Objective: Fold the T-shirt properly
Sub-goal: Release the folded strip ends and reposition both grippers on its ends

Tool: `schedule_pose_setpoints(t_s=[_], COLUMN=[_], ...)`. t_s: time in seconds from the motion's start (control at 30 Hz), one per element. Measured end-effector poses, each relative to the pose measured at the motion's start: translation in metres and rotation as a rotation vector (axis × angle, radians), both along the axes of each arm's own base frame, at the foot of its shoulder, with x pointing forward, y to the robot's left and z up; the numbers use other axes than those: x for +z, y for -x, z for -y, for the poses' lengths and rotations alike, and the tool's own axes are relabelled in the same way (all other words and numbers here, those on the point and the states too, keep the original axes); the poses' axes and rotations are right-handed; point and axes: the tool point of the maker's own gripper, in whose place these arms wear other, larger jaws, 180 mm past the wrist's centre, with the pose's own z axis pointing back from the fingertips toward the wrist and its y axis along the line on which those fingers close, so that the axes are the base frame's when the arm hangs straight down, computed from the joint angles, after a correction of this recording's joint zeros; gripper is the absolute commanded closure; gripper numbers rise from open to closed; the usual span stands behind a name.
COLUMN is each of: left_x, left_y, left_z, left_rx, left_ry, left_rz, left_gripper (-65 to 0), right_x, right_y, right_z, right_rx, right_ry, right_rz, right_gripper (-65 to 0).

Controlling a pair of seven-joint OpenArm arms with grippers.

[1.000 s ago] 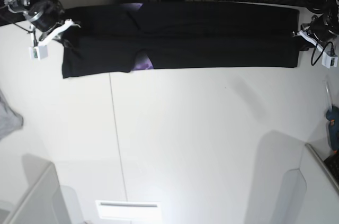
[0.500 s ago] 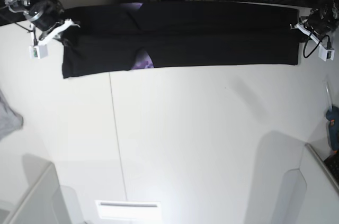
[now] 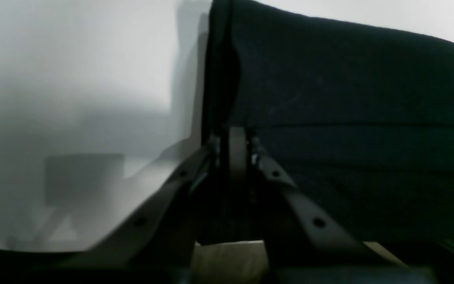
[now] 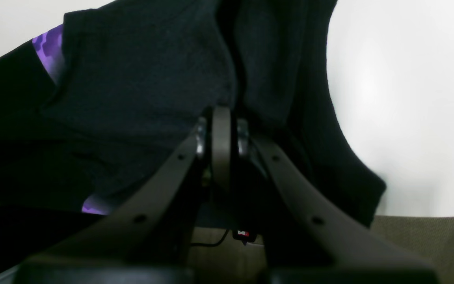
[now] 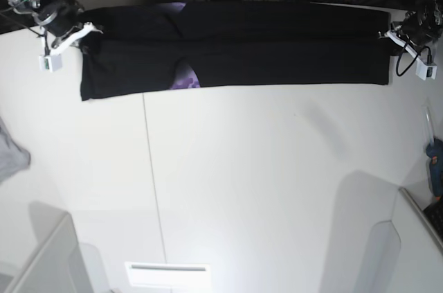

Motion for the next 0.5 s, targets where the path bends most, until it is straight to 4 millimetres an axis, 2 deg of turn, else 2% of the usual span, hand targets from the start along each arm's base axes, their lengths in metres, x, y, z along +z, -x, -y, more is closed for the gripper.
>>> schedule_pose_setpoints(t_s=[0.03,0.07,0.13,0.2,0.37,0.43,0.5], left_x=[0.0000,-0.0002,0.0000,0.0003,0.0005,0.0009,0.0079], left_y=[0.0001,0.0003,0.0000,0.0001,0.0002,0.0005,-0.0023], left_z=[0.0000,0.0001,-0.0001,-0.0007,-0.0010,-0.0010,-0.0004], left_rx=[0.000,0.000,0.000,0.001,0.002,0.001,0.001], left_ry=[0.000,0.000,0.000,-0.002,-0.002,-0.003,-0.010], left_rz=[0.000,-0.001,0.000,0.000,0.000,0.001,0.022], left_gripper=[0.0,-2.6,-9.9,-19.4,-48.4,-55.3,-56.6], right_x=[0.0000,0.0000,0.0000,0.0000,0.0008,0.0046,0.0068], right_y=[0.0000,0.0000,0.0000,0.0000,-0.0010,-0.0077,-0.0091], right_z=[0.0001,0.0002,0.0003,0.0002,0.0000,-0.0002,0.0025], right_rx=[0.000,0.000,0.000,0.000,-0.003,-0.043,-0.089], right_ry=[0.000,0.001,0.001,0.001,-0.003,-0.011,-0.022], right_rz=[0.000,0.000,0.000,0.000,0.006,0.060,0.088], right_gripper=[-5.3,-10.7,-18.0,-22.4,-23.3,-23.4,-23.4])
